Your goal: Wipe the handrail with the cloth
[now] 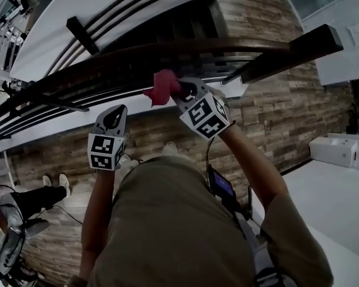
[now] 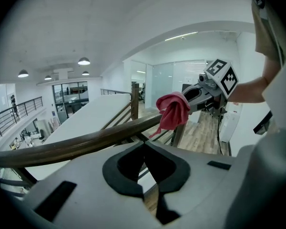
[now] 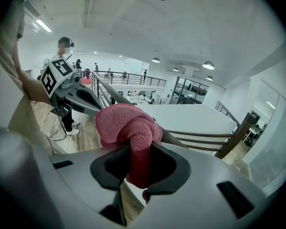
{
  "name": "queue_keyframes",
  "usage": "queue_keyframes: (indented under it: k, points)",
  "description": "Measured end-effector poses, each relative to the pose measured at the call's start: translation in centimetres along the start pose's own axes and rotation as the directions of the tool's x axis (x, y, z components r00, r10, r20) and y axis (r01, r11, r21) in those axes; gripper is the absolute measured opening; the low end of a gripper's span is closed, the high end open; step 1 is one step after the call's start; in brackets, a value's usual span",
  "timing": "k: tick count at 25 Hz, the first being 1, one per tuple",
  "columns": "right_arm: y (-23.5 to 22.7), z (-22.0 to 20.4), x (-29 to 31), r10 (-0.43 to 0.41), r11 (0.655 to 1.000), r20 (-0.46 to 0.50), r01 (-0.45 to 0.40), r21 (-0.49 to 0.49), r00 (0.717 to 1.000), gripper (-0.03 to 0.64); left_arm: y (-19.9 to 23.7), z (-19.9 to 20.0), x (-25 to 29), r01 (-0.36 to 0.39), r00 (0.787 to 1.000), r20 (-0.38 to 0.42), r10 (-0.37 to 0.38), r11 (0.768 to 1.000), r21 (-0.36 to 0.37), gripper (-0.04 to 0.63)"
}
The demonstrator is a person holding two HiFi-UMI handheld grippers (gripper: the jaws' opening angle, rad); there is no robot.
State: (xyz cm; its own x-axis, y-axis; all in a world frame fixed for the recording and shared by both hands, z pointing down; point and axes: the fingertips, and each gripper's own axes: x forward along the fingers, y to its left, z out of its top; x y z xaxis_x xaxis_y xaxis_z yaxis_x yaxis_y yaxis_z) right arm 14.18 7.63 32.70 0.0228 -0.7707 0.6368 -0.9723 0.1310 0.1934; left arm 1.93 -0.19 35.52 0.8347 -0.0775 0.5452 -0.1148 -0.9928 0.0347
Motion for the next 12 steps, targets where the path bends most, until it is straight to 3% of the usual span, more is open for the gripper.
queue_keyframes:
  k: [7,12]
  points:
    - [-0.6,-3.7,-2.1,0.012,1.000,-0.013,-0.012,0.002,1.000,0.100,-1.9,-0.9,1.1,-0.031,0.999,-0.023,0.030,0.998,-0.061,0.017]
    - [-1.8,-7.4,-3.8,0.028,0.999,-0.078,-0.031,-0.029,0.997,0.100,-3.9,-1.5,3.2,-0.037,0.998,-0.055,0.034,0.997,-0.071,0.017]
